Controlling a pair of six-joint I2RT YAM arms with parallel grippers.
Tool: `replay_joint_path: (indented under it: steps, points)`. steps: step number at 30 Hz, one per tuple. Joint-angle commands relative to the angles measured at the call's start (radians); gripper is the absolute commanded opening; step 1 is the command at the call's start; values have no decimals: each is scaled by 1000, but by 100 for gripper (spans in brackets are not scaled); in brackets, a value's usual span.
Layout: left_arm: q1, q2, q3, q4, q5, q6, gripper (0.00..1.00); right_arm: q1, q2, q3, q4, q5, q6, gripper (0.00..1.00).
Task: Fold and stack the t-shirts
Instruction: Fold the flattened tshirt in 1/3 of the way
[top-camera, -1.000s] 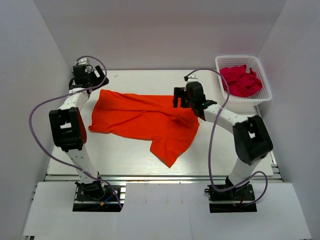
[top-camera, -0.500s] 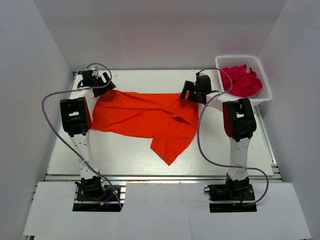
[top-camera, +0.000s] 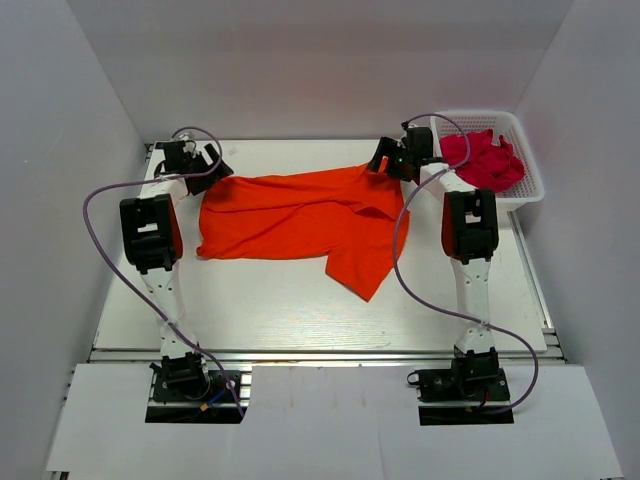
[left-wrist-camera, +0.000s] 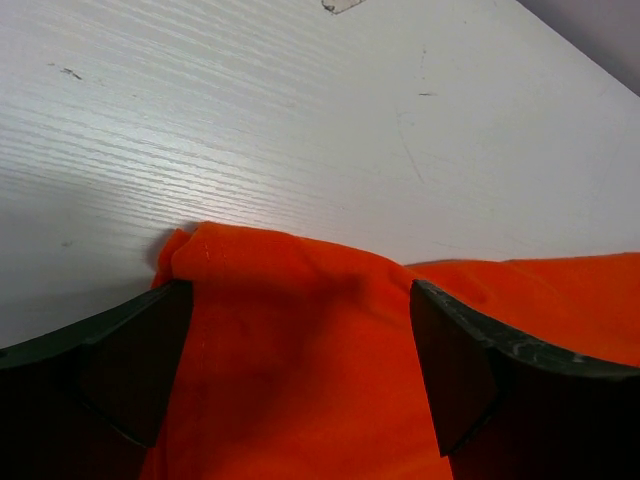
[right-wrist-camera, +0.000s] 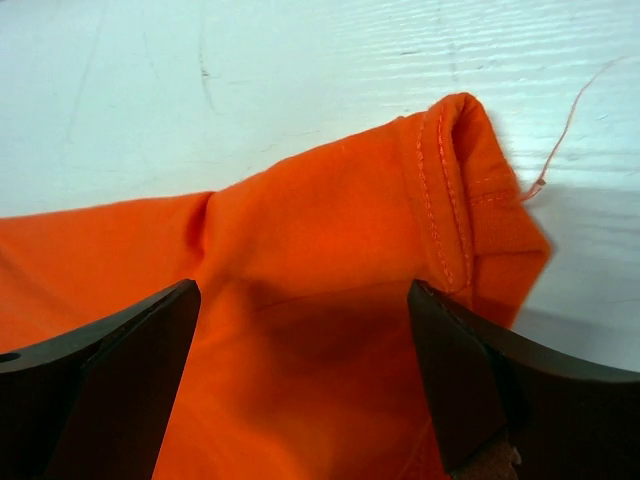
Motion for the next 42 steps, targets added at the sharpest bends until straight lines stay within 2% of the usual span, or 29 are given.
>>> replay_joint_path:
  steps: [1, 6, 9, 10, 11, 12, 13, 14, 16, 17, 19, 20, 21, 23, 25, 28, 33, 34, 42]
  points:
    - [-14, -7, 18, -40, 43, -1, 100, -7, 14, 87, -120, -6, -139, 90]
    - [-14, -76, 133, -153, -14, 48, 100, 29, -122, 69, -177, 35, -296, 90]
    - [-14, -194, 101, -187, -35, 61, 100, 65, -241, -23, -194, 52, -363, 90]
    - [-14, -237, 66, -187, -47, 61, 100, 81, -338, -50, -191, 71, -373, 90]
    - [-14, -285, -29, -178, -72, 61, 100, 93, -368, -82, -179, 94, -376, 90]
    - [-14, -381, -83, -169, -89, 61, 100, 110, -441, -209, -168, 114, -380, 90]
    - [-14, -430, -135, -169, -103, 61, 100, 119, -510, -254, -122, 144, -385, 90]
    - [-14, -478, -244, -178, -124, 61, 100, 145, -585, -358, -97, 169, -361, 90]
    - [-14, -614, -359, -196, -162, 61, 100, 162, -665, -580, -10, 270, -264, 90]
    - [-14, -656, -472, -207, -211, 42, 100, 179, -783, -634, 10, 290, -238, 90]
    - [-14, -728, -574, -222, -279, 13, 100, 187, -849, -826, 55, 273, -175, 90]
    - [-14, -791, -659, -235, -291, -13, 100, 203, -939, -862, 82, 272, -164, 90]
    - [-14, -820, -698, -235, -291, -22, 100, 208, -965, -938, 78, 272, -152, 90]
    - [-3, -883, -794, -212, -304, -32, 100, 225, -1038, -981, 30, 278, -109, 90]
    - [6, -906, -838, -184, -319, -32, 97, 233, -1083, -1040, -5, 266, -103, 90]
    - [6, -916, -910, -157, -319, -21, 86, 248, -1153, -1113, -34, 256, -100, 90]
    - [6, -831, -946, -130, -366, -41, 73, 253, -1222, -1180, -99, 235, -78, 90]
    - [6, -816, -946, -130, -379, -41, 65, 253, -1224, -1183, -105, 224, -84, 90]
    - [6, -733, -915, -141, -466, -113, 54, 289, -1207, -1215, -221, 121, -155, 90]
